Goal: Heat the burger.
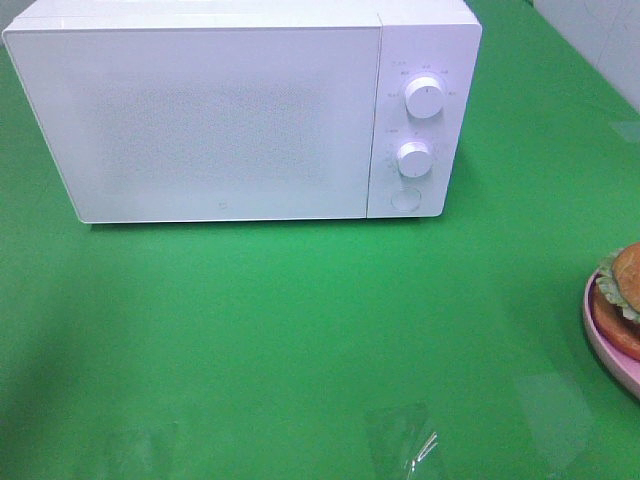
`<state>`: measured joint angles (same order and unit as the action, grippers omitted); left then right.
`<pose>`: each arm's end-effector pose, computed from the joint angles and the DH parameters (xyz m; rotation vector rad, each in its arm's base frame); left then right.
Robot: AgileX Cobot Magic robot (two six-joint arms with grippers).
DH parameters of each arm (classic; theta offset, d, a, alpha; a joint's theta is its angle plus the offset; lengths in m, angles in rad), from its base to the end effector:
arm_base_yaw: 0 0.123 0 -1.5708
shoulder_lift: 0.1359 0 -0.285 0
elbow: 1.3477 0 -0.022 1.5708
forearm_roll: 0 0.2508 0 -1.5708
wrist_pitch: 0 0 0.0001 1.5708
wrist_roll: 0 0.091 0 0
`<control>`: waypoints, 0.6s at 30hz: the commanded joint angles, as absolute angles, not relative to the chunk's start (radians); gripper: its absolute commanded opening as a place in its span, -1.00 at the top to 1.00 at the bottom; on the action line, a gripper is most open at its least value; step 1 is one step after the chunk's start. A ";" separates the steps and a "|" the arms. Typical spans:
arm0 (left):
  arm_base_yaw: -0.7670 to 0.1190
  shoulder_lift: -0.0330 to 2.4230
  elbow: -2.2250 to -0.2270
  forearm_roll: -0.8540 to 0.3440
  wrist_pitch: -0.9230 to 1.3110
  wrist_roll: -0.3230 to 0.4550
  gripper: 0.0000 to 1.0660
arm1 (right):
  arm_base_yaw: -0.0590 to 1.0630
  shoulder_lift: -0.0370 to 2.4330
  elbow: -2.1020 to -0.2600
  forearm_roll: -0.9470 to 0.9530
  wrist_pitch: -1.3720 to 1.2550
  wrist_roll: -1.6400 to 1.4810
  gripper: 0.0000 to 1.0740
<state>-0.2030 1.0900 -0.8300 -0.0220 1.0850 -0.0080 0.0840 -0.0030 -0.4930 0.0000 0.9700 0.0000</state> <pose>0.1783 -0.0385 0.2832 0.2655 2.8191 -0.0767 -0.0010 -0.0001 0.2828 -0.0822 1.9563 0.0553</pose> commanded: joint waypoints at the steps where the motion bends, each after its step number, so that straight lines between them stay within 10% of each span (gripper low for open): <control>1: -0.128 0.986 -0.782 -0.028 1.132 0.017 -0.83 | 0.081 -0.031 -0.490 0.006 0.961 0.000 -0.40; 18: -0.118 0.433 -0.519 0.011 1.071 0.016 -0.83 | 0.081 -0.031 -0.490 0.006 0.961 0.000 -0.40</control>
<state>-0.1200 0.4460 -0.5230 0.0000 1.0860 0.0120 0.0840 -0.0030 -0.4930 0.0000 0.9700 0.0000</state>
